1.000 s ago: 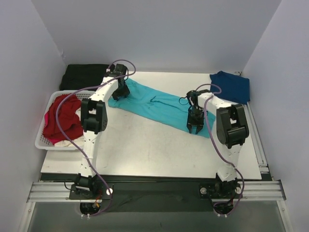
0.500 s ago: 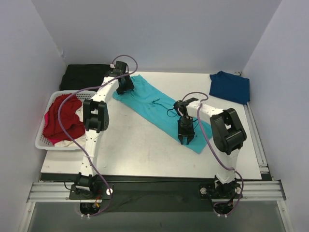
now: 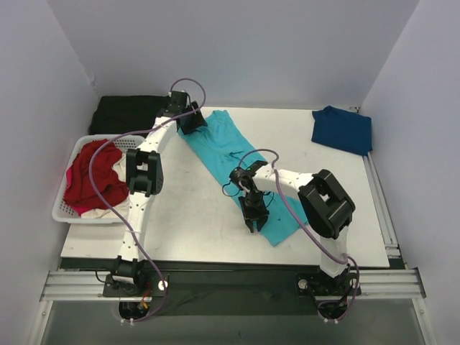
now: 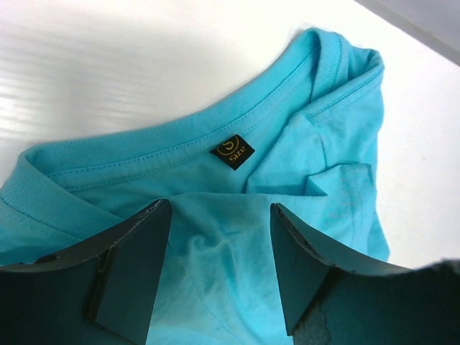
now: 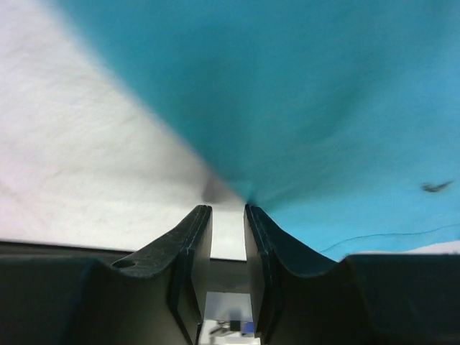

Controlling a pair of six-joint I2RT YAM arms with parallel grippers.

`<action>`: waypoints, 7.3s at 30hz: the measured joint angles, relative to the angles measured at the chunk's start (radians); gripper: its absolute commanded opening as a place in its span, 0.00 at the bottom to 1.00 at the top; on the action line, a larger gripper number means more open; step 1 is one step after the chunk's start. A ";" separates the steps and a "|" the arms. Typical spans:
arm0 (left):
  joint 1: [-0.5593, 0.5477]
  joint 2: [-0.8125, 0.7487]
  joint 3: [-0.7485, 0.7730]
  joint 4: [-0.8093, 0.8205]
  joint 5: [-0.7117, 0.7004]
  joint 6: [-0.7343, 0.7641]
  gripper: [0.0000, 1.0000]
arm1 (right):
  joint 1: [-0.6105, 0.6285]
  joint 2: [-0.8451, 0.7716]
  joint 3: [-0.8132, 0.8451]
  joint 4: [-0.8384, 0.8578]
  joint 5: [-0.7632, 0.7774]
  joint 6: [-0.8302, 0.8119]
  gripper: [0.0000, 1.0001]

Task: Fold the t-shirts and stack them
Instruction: Rotate the tshirt 90 degrees, then grab the bottom of the folded rectangular tshirt with both arms

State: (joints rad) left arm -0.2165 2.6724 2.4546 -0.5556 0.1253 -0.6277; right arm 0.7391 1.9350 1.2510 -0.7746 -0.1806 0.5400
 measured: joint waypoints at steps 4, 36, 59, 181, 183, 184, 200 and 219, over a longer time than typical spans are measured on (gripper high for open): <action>0.000 0.013 0.000 0.062 0.073 -0.016 0.69 | 0.081 0.012 0.065 -0.004 -0.039 -0.041 0.24; -0.069 -0.305 -0.271 -0.075 0.026 0.071 0.66 | -0.259 0.149 0.539 -0.057 0.114 -0.215 0.36; -0.143 -0.022 0.067 -0.353 -0.269 -0.008 0.66 | -0.264 0.100 0.319 -0.059 0.095 -0.217 0.37; -0.566 -1.215 -1.819 0.283 0.050 -0.541 0.00 | -0.233 -0.640 -0.760 0.634 -0.202 0.216 0.00; -0.570 -1.240 -1.820 0.235 0.019 -0.538 0.00 | -0.225 -0.655 -0.761 0.605 -0.193 0.213 0.00; -0.571 -1.257 -1.822 0.206 0.004 -0.537 0.00 | -0.219 -0.665 -0.761 0.588 -0.190 0.211 0.00; -0.575 -1.624 -1.935 -0.053 -0.034 -0.558 0.00 | 0.022 -0.883 -0.748 0.407 -0.183 0.224 0.00; -0.526 -1.429 -1.573 -0.132 -0.173 -0.451 0.00 | -0.029 -0.684 -0.287 0.257 -0.025 0.097 0.00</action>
State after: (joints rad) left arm -0.7422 1.2434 0.8818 -0.6880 -0.0479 -1.0786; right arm 0.7097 1.2514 0.9642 -0.5171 -0.2054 0.6365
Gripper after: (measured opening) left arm 0.027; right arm 0.042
